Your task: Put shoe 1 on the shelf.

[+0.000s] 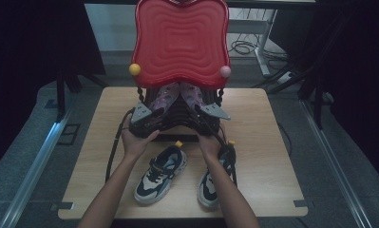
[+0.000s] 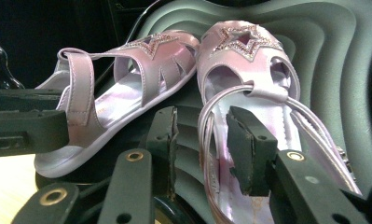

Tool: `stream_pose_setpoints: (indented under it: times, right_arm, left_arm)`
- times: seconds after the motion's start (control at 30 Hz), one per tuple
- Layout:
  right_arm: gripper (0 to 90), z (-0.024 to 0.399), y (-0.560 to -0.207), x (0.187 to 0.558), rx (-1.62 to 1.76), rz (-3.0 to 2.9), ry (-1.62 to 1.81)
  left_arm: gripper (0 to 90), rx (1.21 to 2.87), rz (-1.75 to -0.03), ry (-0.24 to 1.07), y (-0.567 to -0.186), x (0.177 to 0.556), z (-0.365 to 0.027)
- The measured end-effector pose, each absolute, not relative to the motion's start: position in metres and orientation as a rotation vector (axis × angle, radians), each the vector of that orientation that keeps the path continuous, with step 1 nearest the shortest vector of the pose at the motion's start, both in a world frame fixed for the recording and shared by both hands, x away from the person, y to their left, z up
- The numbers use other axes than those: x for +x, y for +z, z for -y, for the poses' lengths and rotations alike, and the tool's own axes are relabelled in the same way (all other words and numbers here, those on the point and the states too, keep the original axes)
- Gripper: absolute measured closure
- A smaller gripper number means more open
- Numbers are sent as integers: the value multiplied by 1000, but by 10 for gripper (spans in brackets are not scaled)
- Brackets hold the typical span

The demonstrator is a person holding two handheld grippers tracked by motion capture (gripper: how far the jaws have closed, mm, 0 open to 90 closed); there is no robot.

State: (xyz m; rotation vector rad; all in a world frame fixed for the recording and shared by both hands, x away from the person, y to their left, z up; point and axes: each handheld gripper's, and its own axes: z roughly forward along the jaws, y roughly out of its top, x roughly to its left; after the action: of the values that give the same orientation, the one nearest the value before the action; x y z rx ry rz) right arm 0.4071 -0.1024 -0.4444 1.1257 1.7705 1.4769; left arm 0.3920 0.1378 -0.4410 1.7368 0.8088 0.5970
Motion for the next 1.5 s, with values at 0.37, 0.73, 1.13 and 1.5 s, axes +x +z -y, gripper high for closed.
stream_pose_setpoints:
  times: [0.37,0.73,1.13,1.5]
  right_arm:
    - [605,108,-438,398,1158,-1764,1508]
    - [598,117,-435,390,1165,-1770,1529]
    - [590,124,-430,381,1170,-1785,1554]
    - [583,132,-426,370,1160,-1812,1626]
  left_arm:
    - [550,1703,-829,574,-438,386,-143]
    - [531,1690,-836,553,-434,378,-151]
    - [518,1674,-834,520,-432,367,-165]
    - [513,1686,-806,491,-428,354,-167]
